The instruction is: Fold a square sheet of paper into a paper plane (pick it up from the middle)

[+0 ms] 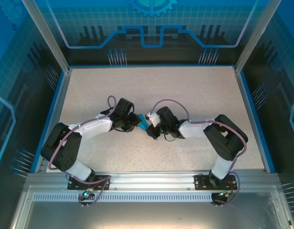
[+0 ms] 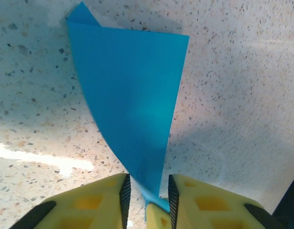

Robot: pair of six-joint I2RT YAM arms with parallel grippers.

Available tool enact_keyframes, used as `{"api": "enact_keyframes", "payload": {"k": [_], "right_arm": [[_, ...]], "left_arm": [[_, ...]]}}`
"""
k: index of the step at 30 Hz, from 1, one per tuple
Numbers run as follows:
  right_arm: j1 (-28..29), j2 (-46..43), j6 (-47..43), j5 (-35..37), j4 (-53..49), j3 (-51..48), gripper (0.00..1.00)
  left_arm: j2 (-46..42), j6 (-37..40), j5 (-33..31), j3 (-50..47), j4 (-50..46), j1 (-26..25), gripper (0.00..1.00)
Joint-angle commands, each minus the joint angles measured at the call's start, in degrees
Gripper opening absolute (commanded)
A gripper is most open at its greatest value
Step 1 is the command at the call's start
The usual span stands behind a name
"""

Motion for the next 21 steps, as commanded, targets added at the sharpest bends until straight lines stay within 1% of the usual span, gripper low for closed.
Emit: {"api": "enact_keyframes", "payload": {"k": [1,3,5,6,9,16,21], "right_arm": [[-2.04,2.37,4.97,-7.67,0.31,1.83,0.06],[-2.64,3.29,7.22,-10.7,0.32,2.69,0.06],[-3.16,4.12,9.88,-13.24,0.5,3.37,0.06],[-3.34,4.42,11.2,-14.64,0.87,3.77,0.06],[-3.82,5.1,14.67,-17.44,1.42,4.67,0.06],[-4.14,7.41,20.19,-20.17,-0.61,9.26,0.07],[-4.23,9.28,20.85,-20.04,-2.42,11.51,0.08]], "left_arm": [[-4.27,2.82,-2.72,0.37,-1.15,0.58,0.45],[-6.28,4.44,-3.31,-0.5,-0.53,0.6,0.54],[-8.27,6.58,-3.39,-1.46,0.68,0.57,0.6],[-9.19,7.75,-3.4,-2.17,1.39,0.61,0.63],[-11.57,10.55,-4.56,-4.74,3.29,0.62,0.66],[-14.44,15.18,-6.96,-11.23,8.91,0.78,0.69],[-13.88,16.26,-6.97,-13.86,13.05,0.87,0.68]]}}
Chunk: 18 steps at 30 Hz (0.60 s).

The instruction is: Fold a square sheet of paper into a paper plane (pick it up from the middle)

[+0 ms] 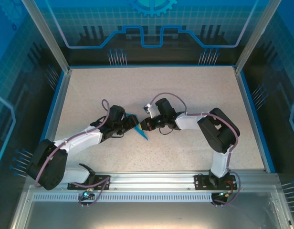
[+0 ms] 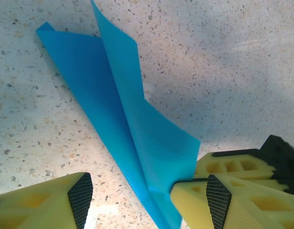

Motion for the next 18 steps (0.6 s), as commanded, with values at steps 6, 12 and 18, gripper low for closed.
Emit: {"api": "enact_keyframes", "payload": {"k": [6,12,18], "right_arm": [[-1.34,5.04,4.05,-2.97,-2.27,3.18,0.08],[-2.34,6.55,7.63,-4.75,-0.45,3.04,0.08],[-2.43,8.06,9.01,-6.14,-0.35,3.57,0.09]], "left_arm": [[1.51,3.3,-1.31,-2.32,8.6,1.33,0.58],[4.52,4.8,-1.21,-2.0,12.19,1.53,0.47],[6.14,4.98,-1.94,-1.96,11.75,1.54,0.44]]}}
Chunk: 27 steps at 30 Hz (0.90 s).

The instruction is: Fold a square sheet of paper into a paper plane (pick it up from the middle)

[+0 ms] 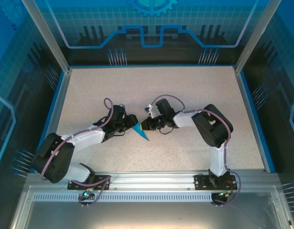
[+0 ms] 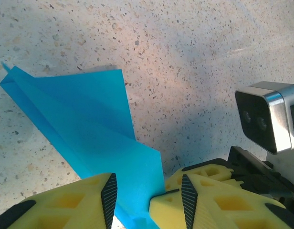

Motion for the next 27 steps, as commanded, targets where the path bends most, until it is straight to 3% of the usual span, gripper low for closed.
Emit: {"api": "enact_keyframes", "payload": {"k": [1,27], "right_arm": [[-0.57,1.97,1.59,-2.22,0.25,1.35,0.09],[-0.75,3.28,-1.37,-3.62,-4.66,3.67,0.19]], "left_arm": [[1.3,1.02,-1.88,-0.78,1.06,0.49,0.44],[8.51,-0.86,-4.03,2.32,-3.41,0.46,0.32]]}}
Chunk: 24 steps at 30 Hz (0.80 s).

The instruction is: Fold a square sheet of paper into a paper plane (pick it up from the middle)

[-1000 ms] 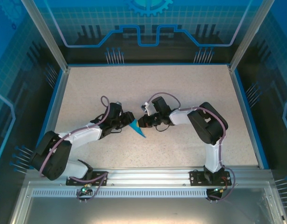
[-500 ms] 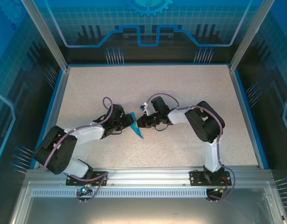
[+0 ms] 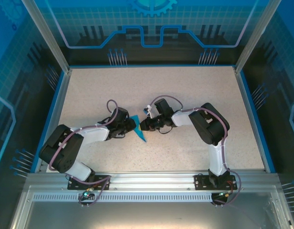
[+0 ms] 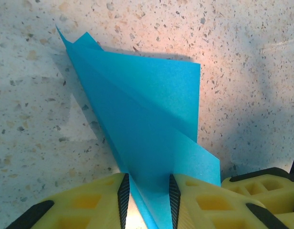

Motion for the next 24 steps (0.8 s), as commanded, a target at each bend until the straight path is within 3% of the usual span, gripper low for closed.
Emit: {"api": "enact_keyframes", "payload": {"k": [1,13,24], "right_arm": [[-0.49,0.15,-1.87,-0.38,-3.45,1.2,0.2],[0.72,-3.81,-4.3,1.18,-7.86,-0.04,0.31],[2.88,-5.71,-3.77,6.08,-11.45,0.27,0.3]], "left_arm": [[1.52,-0.73,-1.55,1.95,-2.71,0.4,0.32],[4.03,-1.48,-1.42,3.8,-4.92,0.41,0.29],[3.51,-1.68,-1.19,3.32,-4.71,0.4,0.29]]}}
